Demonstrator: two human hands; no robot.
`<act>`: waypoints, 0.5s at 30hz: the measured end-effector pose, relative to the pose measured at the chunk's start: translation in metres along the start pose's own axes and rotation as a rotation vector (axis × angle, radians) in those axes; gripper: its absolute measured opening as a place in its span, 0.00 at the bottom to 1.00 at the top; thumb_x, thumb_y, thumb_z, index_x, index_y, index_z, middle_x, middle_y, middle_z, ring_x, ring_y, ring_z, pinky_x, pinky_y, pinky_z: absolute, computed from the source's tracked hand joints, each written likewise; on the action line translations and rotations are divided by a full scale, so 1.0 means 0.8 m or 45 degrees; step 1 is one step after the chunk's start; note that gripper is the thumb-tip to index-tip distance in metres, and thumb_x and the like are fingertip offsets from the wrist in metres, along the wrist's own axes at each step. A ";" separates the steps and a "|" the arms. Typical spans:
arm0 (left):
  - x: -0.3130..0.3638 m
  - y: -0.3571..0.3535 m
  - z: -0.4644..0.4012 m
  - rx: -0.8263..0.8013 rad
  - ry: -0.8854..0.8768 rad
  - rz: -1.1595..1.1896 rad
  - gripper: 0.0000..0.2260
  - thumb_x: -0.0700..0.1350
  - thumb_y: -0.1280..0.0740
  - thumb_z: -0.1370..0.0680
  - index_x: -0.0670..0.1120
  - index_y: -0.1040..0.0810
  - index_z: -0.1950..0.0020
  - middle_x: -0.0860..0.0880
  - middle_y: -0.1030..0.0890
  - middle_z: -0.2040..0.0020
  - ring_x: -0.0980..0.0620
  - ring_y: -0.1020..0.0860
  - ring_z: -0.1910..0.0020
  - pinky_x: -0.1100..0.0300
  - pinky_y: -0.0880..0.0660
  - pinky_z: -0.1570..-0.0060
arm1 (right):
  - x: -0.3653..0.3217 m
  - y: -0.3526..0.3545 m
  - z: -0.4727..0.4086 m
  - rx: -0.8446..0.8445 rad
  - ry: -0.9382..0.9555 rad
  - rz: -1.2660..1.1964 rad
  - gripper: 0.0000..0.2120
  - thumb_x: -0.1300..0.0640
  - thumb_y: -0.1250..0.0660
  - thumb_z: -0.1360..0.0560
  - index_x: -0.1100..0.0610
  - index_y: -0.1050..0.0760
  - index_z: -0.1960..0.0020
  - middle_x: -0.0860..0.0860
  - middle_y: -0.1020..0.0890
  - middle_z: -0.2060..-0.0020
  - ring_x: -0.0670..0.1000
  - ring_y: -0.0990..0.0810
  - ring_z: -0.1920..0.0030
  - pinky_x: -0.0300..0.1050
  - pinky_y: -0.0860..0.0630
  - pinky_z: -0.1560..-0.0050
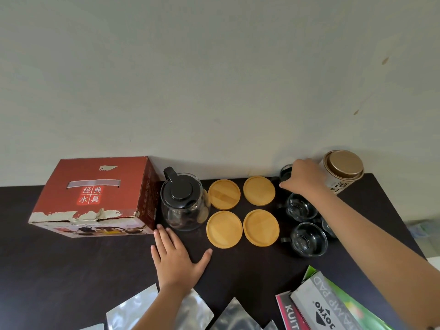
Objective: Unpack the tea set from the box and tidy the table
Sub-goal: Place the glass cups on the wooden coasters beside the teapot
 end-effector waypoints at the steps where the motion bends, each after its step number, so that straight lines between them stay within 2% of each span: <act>1: 0.000 0.000 0.000 0.002 -0.001 0.003 0.55 0.77 0.49 0.35 0.33 0.41 0.27 0.34 0.43 0.25 0.38 0.46 0.25 0.41 0.40 0.31 | -0.008 0.007 0.005 0.055 0.028 0.030 0.21 0.44 0.25 0.35 0.59 0.30 0.58 0.57 0.24 0.52 0.57 0.24 0.52 0.43 0.31 0.64; 3: 0.000 0.000 0.000 0.003 -0.001 0.006 0.55 0.77 0.48 0.35 0.32 0.41 0.27 0.34 0.42 0.25 0.38 0.45 0.25 0.41 0.40 0.31 | -0.031 0.016 0.018 0.132 0.099 0.109 0.27 0.42 0.27 0.34 0.60 0.27 0.46 0.57 0.25 0.47 0.59 0.28 0.43 0.48 0.30 0.55; 5: 0.000 0.000 0.000 0.004 -0.001 0.002 0.55 0.77 0.48 0.35 0.32 0.41 0.27 0.34 0.42 0.25 0.38 0.45 0.25 0.41 0.40 0.32 | -0.060 0.018 0.033 0.142 0.162 0.075 0.31 0.41 0.28 0.34 0.60 0.29 0.41 0.57 0.26 0.44 0.59 0.29 0.41 0.49 0.28 0.52; 10: 0.000 0.001 0.000 0.004 0.000 -0.002 0.55 0.77 0.48 0.35 0.33 0.42 0.26 0.35 0.43 0.25 0.38 0.46 0.25 0.42 0.40 0.31 | -0.132 -0.009 0.059 0.053 0.345 -0.275 0.33 0.41 0.27 0.34 0.59 0.30 0.36 0.55 0.27 0.43 0.56 0.28 0.42 0.45 0.27 0.55; 15: 0.000 0.001 0.001 0.006 0.001 0.019 0.55 0.77 0.48 0.35 0.33 0.42 0.26 0.35 0.44 0.25 0.39 0.47 0.24 0.42 0.41 0.30 | -0.176 -0.031 0.068 0.076 0.422 -0.339 0.33 0.41 0.27 0.32 0.59 0.30 0.36 0.54 0.25 0.41 0.56 0.28 0.40 0.45 0.27 0.49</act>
Point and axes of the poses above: each hand's wrist, its own z-axis away from the middle knuckle, its own y-axis out of the back of the hand, x = y × z, the point moved 10 cm from there along -z, towards the middle knuckle
